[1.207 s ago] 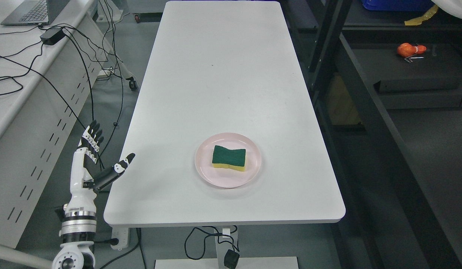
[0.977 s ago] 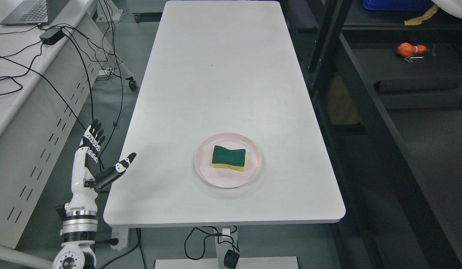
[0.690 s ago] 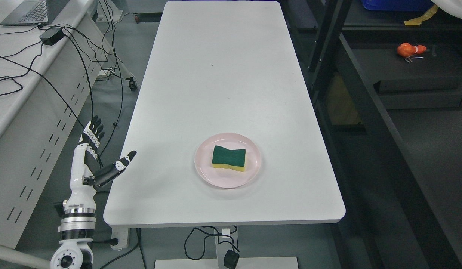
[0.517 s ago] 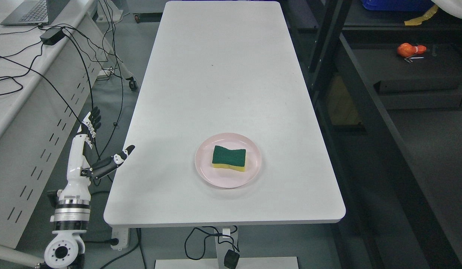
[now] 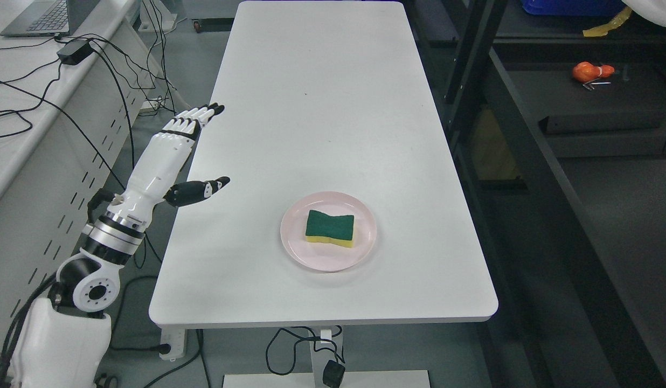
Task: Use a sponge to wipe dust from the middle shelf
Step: 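Reach the left hand over the pink plate onto the sponge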
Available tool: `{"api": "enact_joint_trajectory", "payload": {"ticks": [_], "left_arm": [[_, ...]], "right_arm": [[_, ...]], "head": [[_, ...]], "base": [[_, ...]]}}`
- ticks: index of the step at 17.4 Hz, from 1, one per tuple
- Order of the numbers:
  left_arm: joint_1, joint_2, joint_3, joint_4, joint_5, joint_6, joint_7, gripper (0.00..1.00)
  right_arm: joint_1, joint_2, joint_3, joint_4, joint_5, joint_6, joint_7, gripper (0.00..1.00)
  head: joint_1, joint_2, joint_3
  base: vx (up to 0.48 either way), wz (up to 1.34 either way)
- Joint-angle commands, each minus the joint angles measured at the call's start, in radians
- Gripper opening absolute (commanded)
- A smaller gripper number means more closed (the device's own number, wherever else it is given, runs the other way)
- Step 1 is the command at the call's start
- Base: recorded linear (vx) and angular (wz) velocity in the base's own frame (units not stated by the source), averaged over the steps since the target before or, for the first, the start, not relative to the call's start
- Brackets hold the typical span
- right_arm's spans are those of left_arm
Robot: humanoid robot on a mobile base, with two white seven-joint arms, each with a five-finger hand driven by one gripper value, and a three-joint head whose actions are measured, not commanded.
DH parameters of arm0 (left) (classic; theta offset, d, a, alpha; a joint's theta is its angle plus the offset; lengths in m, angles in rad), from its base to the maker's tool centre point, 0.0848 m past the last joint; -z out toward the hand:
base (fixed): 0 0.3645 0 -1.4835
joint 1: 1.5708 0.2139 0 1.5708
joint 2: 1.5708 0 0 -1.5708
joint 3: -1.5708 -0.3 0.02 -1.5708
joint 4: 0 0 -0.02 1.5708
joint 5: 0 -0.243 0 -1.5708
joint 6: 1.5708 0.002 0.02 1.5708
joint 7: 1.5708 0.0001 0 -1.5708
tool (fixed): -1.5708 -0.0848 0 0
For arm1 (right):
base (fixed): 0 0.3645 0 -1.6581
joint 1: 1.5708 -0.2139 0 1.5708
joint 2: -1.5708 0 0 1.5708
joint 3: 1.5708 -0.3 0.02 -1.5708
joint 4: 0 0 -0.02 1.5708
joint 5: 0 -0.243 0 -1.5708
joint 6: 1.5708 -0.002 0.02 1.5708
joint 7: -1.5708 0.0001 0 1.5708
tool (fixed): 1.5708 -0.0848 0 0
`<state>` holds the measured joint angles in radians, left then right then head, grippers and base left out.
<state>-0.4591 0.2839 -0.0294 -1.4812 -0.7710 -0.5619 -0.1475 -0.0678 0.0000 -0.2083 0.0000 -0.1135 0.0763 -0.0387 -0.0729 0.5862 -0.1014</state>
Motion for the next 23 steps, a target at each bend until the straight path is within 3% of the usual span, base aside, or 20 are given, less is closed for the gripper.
{"api": "enact_joint_trajectory", "payload": {"ticks": [1, 3, 8, 18, 23], "left_arm": [[-0.177, 0.132, -0.392, 0.091, -0.402, -0.052, -0.064, 0.97], [-0.217, 0.071, -0.490, 0.099, -0.474, -0.050, -0.078, 0.96], [-0.265, -0.044, -0.538, 0.162, -0.646, -0.055, -0.118, 0.95], [-0.302, -0.152, -0.652, 0.231, -0.697, -0.055, -0.135, 0.94], [-0.294, -0.166, -0.659, 0.233, -0.697, -0.053, -0.155, 0.92]], "right_arm": [[0.000, -0.017, 0.000, -0.017, 0.000, 0.000, 0.002, 1.00], [0.000, -0.017, 0.001, -0.017, 0.000, 0.000, 0.002, 1.00], [0.000, -0.017, 0.000, -0.017, 0.000, 0.000, 0.002, 1.00], [-0.001, -0.017, 0.000, -0.017, 0.000, 0.000, 0.002, 1.00], [0.000, -0.017, 0.001, -0.017, 0.000, 0.000, 0.002, 1.00]], "head": [[0.0000, 0.000, 0.000], [0.0000, 0.000, 0.000], [0.0000, 0.000, 0.000], [0.0000, 0.000, 0.000], [0.0000, 0.000, 0.000]], "base": [[0.000, 0.00], [0.000, 0.00], [0.000, 0.00], [0.000, 0.00], [0.000, 0.00]]}}
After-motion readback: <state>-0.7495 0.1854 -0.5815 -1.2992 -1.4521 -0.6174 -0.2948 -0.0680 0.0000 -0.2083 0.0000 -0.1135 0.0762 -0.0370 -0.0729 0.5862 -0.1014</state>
